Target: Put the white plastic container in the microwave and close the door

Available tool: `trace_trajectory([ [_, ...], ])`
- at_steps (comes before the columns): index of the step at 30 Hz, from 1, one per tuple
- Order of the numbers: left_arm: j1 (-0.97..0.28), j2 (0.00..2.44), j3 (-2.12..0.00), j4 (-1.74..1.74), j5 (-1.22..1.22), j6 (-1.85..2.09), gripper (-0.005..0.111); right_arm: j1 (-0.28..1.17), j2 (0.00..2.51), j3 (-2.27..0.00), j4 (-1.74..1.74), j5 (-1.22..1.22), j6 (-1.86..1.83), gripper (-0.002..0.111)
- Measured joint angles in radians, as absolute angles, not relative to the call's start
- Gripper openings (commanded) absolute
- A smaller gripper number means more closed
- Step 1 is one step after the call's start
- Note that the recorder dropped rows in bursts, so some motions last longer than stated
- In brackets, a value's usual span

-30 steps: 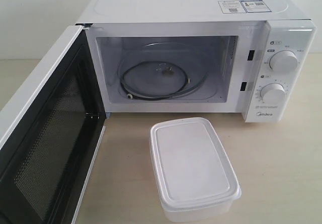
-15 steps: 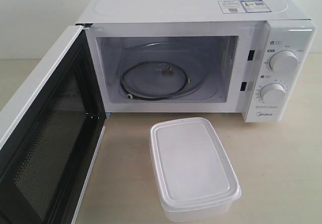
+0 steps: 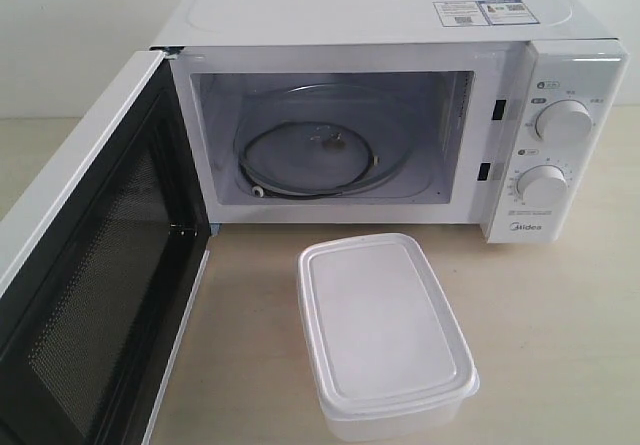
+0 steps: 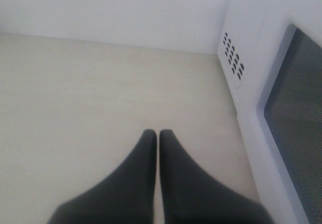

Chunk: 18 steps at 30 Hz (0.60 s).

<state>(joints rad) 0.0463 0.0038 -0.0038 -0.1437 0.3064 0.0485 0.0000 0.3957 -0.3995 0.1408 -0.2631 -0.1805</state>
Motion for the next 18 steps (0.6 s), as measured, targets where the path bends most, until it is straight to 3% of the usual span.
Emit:
trace_trajectory([
  [9, 0.046, 0.004, -0.004, -0.144, 0.306, 0.049, 0.004, 0.000, 0.486, -0.403, 0.141, -0.398, -0.111, 0.000],
  [18, 0.046, 0.004, -0.004, -0.144, 0.306, 0.049, 0.004, 0.001, 0.800, -0.386, 0.073, -0.421, -0.085, 0.000],
])
